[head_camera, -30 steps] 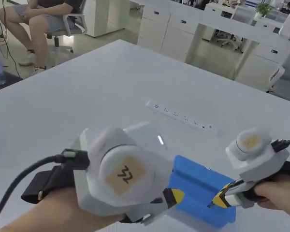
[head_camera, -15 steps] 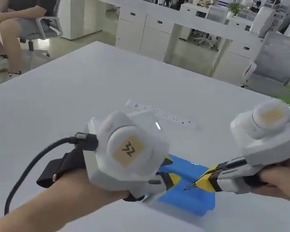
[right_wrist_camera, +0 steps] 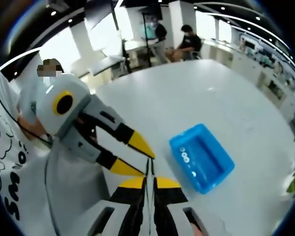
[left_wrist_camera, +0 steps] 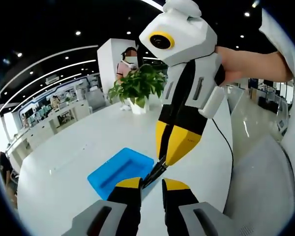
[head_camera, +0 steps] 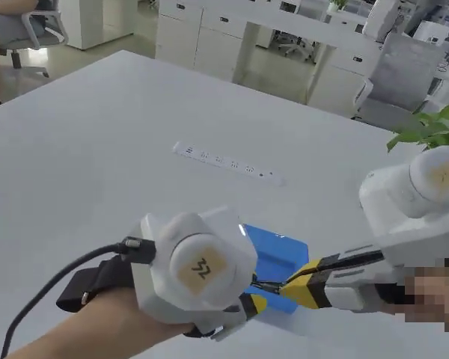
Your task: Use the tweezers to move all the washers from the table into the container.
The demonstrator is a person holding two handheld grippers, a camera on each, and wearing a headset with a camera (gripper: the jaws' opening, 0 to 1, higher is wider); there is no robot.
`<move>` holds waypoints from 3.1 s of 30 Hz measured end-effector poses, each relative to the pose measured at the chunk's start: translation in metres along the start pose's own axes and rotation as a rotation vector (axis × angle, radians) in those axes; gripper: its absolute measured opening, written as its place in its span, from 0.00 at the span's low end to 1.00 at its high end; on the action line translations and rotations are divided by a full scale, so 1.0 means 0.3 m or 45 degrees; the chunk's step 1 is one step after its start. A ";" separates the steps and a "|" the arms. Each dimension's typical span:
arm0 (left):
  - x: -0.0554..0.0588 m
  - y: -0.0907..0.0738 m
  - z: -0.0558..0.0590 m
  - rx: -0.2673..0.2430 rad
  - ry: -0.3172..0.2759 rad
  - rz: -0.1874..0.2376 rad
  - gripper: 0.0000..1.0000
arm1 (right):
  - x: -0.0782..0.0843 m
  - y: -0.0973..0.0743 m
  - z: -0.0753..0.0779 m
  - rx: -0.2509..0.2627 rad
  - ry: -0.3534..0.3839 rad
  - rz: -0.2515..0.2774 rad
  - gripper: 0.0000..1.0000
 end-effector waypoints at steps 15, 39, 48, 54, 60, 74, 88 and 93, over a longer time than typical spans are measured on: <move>0.038 0.025 0.074 0.075 0.046 -0.012 0.03 | 0.012 0.038 -0.022 -0.027 -0.009 -0.003 0.02; 0.050 -0.074 0.072 -0.004 -0.416 0.132 0.15 | 0.020 -0.009 -0.054 0.041 0.047 0.461 0.02; 0.174 -0.247 0.033 -0.233 -0.356 -0.043 0.24 | 0.149 0.199 -0.038 0.080 -0.408 -0.138 0.02; 0.234 -0.320 0.043 -0.366 -0.407 -0.121 0.47 | 0.220 0.374 -0.044 0.032 -0.451 -0.245 0.02; 0.268 -0.363 0.043 -0.436 -0.402 -0.171 0.51 | 0.240 0.455 -0.041 0.029 -0.585 -0.327 0.03; 0.261 -0.389 0.009 -0.435 -0.398 -0.199 0.67 | 0.248 0.450 -0.044 0.071 -0.478 -0.166 0.13; 0.180 -0.366 0.000 -0.427 -0.400 -0.189 0.99 | 0.229 0.055 -0.047 0.358 0.224 0.516 0.38; 0.176 -0.363 -0.010 -0.461 -0.389 -0.207 0.99 | 0.255 -0.074 -0.037 0.459 0.373 0.661 0.49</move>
Point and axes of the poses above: the centre of the closed fingertips' face, and the gripper's own axes: y roughly forward along the fingers, z roughly to its right, x roughly out of its underside, the point moved 7 cm from there along -y, roughly backward along the fingers, and after that the axes turned 10 degrees about y, right-handed, at the moved point
